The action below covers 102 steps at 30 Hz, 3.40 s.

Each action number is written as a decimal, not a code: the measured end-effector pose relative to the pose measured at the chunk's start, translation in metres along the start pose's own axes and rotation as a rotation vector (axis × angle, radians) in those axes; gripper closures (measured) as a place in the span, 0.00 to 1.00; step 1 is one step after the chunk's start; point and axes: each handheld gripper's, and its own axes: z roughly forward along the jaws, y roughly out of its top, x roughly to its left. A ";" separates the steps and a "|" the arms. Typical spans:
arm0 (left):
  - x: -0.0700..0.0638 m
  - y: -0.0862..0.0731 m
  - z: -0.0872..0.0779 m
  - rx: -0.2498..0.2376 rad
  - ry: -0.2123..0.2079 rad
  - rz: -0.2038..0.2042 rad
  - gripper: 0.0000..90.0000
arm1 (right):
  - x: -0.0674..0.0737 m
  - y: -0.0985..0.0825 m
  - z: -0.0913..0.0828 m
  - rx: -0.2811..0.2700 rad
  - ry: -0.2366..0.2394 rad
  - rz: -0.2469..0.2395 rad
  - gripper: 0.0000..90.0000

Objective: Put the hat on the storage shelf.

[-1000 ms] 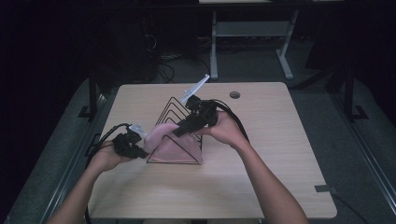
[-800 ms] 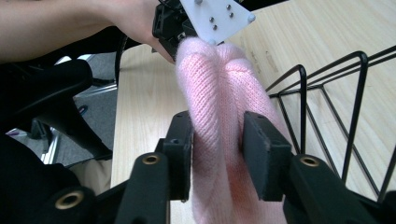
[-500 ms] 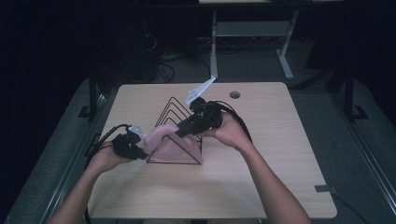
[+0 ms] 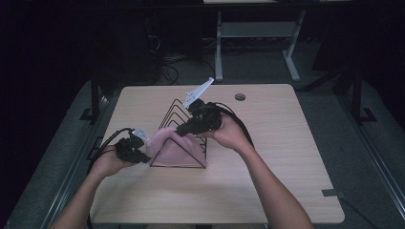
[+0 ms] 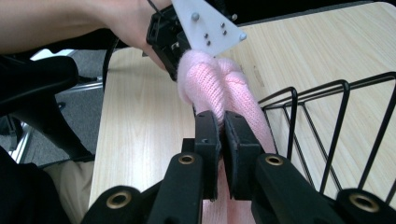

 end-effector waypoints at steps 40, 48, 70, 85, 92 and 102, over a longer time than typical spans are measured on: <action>0.001 -0.011 -0.017 -0.086 0.004 -0.057 0.70 | -0.042 -0.096 -0.047 -0.083 -0.104 0.332 0.53; -0.001 -0.011 -0.018 -0.088 0.004 -0.056 0.64 | -0.042 -0.118 -0.056 -0.066 -0.156 0.369 0.45; -0.004 -0.019 -0.025 -0.122 0.001 -0.078 0.58 | -0.034 -0.165 -0.085 -0.068 -0.223 0.462 0.37; -0.006 -0.027 -0.024 -0.133 -0.004 -0.085 0.52 | -0.018 -0.203 -0.096 -0.058 -0.284 0.503 0.32; -0.010 -0.028 -0.024 -0.137 -0.003 -0.086 0.48 | -0.009 -0.231 -0.101 -0.066 -0.304 0.541 0.32; -0.015 -0.034 -0.026 -0.186 -0.010 -0.106 0.48 | 0.006 -0.255 -0.109 -0.040 -0.351 0.570 0.32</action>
